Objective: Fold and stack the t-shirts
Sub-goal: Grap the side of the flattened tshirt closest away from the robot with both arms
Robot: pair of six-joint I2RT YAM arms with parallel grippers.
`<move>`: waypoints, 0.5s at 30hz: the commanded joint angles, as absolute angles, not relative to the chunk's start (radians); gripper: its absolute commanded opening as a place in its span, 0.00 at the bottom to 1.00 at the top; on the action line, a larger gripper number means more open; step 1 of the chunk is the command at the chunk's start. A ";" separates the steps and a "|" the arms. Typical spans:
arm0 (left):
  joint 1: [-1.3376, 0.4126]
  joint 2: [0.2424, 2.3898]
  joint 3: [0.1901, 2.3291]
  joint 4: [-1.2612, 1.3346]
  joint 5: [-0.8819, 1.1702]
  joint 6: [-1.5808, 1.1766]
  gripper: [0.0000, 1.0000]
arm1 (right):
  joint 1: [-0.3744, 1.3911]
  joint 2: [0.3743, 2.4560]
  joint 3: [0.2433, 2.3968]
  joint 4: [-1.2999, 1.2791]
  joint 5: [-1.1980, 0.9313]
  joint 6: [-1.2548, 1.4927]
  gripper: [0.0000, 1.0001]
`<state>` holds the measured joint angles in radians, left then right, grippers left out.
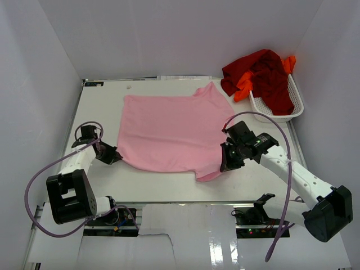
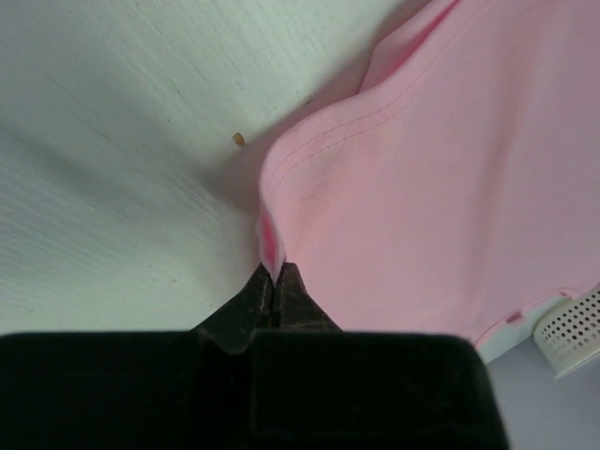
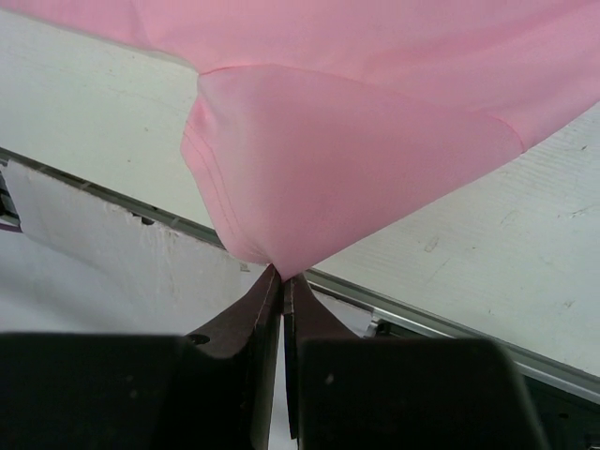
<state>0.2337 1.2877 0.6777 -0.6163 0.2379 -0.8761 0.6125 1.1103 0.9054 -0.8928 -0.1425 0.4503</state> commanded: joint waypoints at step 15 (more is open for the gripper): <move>0.238 1.298 0.782 -0.692 0.281 -0.873 0.00 | 0.499 1.173 1.015 -0.894 -0.156 0.327 0.08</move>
